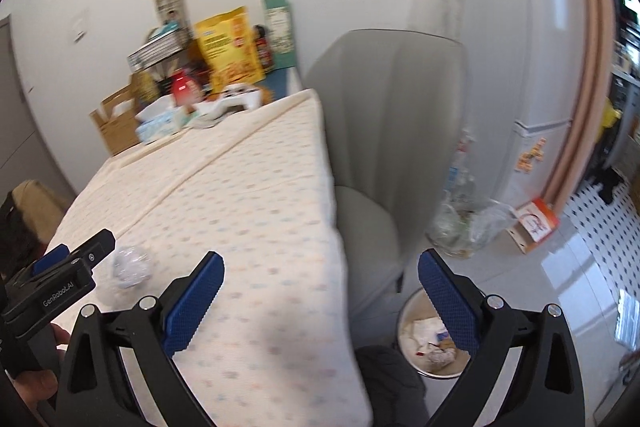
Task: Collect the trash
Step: 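Move both open grippers back toward the crumpled plastic bottle on the table, then close the left gripper on the crumpled plastic bottle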
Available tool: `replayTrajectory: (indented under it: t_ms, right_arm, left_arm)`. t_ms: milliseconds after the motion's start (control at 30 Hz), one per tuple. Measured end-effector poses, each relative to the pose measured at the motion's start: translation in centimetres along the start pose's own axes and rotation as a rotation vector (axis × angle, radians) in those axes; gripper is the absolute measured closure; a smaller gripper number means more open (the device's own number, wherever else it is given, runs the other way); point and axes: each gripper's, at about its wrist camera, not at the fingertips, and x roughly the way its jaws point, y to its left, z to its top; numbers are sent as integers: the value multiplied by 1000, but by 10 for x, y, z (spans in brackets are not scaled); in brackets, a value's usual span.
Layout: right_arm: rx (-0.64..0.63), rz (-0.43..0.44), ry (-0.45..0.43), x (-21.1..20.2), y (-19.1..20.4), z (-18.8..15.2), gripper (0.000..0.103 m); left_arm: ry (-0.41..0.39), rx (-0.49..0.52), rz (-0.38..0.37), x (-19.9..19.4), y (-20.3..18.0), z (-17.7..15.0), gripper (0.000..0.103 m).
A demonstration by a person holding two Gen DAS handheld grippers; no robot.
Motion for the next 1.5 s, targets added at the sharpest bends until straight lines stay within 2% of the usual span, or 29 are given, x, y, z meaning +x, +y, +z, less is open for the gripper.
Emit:
replayTrajectory:
  t_ms: [300,600,933,1167,1500]
  right_arm:
    - [-126,107,39,18,61,-4,8]
    - [-214,165,84,32,96,-15,9]
    - [-220,213,134,45,116,-22,16]
    - [-223,233,162,55,130,-27,23]
    - [-235,235,183,69,143,-27,23]
  left_arm:
    - [3,-130,89,-6,61,-19,6]
    - [30,-217,117,-1,85,-41,7]
    - [99,-255,85,15,103,-53,33]
    - [127,-226,68,26,104,-55,39]
    - [188,-243,48,50,111,-60,47]
